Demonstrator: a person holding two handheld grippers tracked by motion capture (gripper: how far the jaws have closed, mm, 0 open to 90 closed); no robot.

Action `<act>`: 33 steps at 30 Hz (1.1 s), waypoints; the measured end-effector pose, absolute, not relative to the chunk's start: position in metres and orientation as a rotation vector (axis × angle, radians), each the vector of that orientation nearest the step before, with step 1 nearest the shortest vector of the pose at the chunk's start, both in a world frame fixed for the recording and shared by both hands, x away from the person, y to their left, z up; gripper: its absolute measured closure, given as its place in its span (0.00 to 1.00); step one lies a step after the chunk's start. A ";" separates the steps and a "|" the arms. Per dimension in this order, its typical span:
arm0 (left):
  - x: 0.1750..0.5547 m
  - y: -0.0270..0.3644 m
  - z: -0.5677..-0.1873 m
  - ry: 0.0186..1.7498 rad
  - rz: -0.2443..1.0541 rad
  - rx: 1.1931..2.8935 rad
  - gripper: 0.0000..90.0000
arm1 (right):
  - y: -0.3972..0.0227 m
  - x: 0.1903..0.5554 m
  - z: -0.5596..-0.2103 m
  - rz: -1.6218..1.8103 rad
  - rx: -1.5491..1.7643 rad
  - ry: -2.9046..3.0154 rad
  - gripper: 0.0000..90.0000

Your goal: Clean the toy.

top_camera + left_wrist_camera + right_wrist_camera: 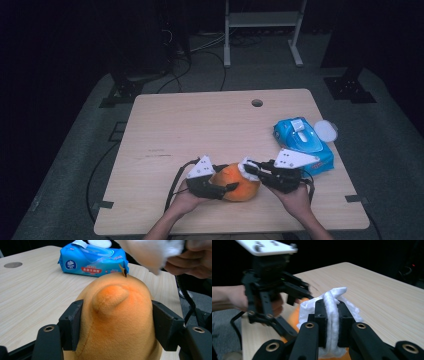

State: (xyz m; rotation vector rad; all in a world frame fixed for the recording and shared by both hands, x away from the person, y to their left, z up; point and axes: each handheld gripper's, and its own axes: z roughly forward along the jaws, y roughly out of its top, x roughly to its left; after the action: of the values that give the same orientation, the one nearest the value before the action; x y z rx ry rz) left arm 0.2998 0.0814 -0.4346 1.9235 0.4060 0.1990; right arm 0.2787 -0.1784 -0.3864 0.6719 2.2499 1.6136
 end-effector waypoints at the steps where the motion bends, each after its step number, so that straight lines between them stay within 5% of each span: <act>1: 0.298 0.080 -0.434 0.402 0.212 1.928 0.37 | -0.174 0.277 -0.386 1.607 0.657 2.261 0.90; 21: 0.291 0.078 -0.423 0.430 0.208 1.907 0.42 | -0.174 0.280 -0.396 1.528 0.687 2.279 0.90; 28: 0.298 0.079 -0.430 0.385 0.185 1.928 0.10 | -0.176 0.284 -0.404 1.515 0.704 2.311 0.90; 33: 0.310 0.085 -0.443 0.403 0.094 1.916 0.03 | -0.181 0.289 -0.407 1.543 0.737 2.318 0.90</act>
State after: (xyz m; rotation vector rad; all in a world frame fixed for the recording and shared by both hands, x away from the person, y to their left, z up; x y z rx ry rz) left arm 0.3097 0.0851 -0.4433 1.9161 0.4033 0.0939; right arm 0.2886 -0.1814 -0.4065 0.7375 2.3181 1.5433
